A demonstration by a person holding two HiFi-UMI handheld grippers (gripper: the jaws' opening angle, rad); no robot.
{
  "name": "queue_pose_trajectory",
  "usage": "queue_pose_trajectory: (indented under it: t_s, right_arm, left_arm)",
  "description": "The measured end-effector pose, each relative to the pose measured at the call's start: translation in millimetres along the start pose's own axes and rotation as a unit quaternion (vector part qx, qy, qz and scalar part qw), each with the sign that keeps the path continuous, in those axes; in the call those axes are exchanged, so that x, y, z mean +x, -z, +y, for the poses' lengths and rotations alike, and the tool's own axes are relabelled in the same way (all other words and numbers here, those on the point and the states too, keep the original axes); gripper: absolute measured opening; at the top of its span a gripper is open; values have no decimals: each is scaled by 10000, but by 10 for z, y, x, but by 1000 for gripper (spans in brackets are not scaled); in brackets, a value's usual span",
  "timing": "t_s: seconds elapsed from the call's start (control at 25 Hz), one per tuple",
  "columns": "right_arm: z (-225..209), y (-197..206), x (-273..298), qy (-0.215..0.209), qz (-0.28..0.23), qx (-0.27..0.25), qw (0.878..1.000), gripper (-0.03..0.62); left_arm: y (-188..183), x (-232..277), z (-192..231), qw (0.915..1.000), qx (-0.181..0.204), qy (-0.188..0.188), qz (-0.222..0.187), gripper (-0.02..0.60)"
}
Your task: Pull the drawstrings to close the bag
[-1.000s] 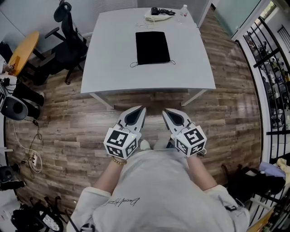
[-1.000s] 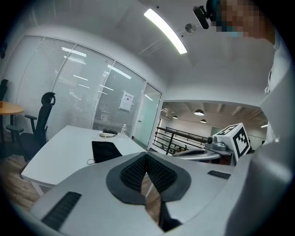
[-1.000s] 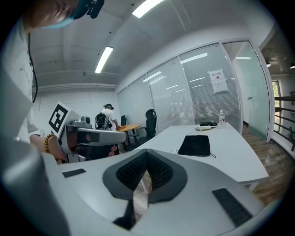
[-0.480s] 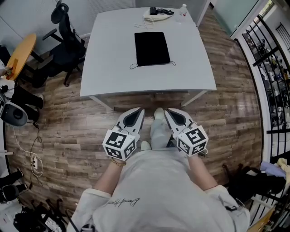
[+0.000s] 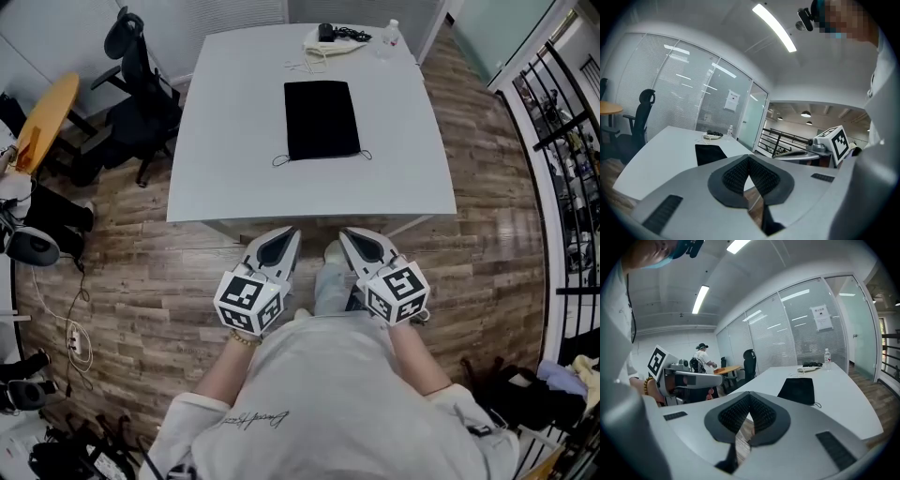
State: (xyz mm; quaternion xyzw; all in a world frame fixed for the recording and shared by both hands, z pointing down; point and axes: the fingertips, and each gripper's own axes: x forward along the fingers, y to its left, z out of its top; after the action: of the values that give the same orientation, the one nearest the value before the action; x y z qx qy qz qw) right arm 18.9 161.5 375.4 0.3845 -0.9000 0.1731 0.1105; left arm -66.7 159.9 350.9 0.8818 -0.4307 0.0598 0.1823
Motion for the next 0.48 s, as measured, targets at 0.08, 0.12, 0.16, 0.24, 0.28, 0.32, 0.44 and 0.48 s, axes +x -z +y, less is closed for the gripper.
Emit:
queue_pose_trajectory:
  t_s: [0.08, 0.12, 0.16, 0.24, 0.28, 0.32, 0.44, 0.48]
  right_arm:
    - [-149, -51, 148, -30, 12, 23, 10000, 21]
    - [-220, -100, 232, -54, 5, 13, 10000, 22]
    - [-287, -164, 316, -87, -8, -9, 10000, 21]
    - [-420, -303, 457, -165, -31, -74, 9998, 23]
    - [-492, -366, 513, -200, -28, -104, 9997, 23]
    - [-568, -424, 568, -230, -19, -129, 9997, 21]
    - [-788, -574, 756, -312, 16, -166, 9994, 23]
    - [-857, -609, 816, -336, 30, -170, 9993, 21]
  left_arm:
    - [-56, 141, 110, 10000, 12, -25, 2, 9]
    - [-96, 212, 179, 10000, 22, -49, -4, 9]
    - [-144, 284, 252, 10000, 31, -80, -14, 9]
    - [-264, 435, 377, 9999, 44, -136, -42, 9]
    - [-331, 513, 419, 9999, 57, -150, -60, 9]
    - [-399, 591, 453, 9998, 79, -156, -83, 9]
    - [-556, 828, 590, 9996, 107, -211, -128, 9]
    - [-582, 907, 642, 9996, 67, -239, -129, 9]
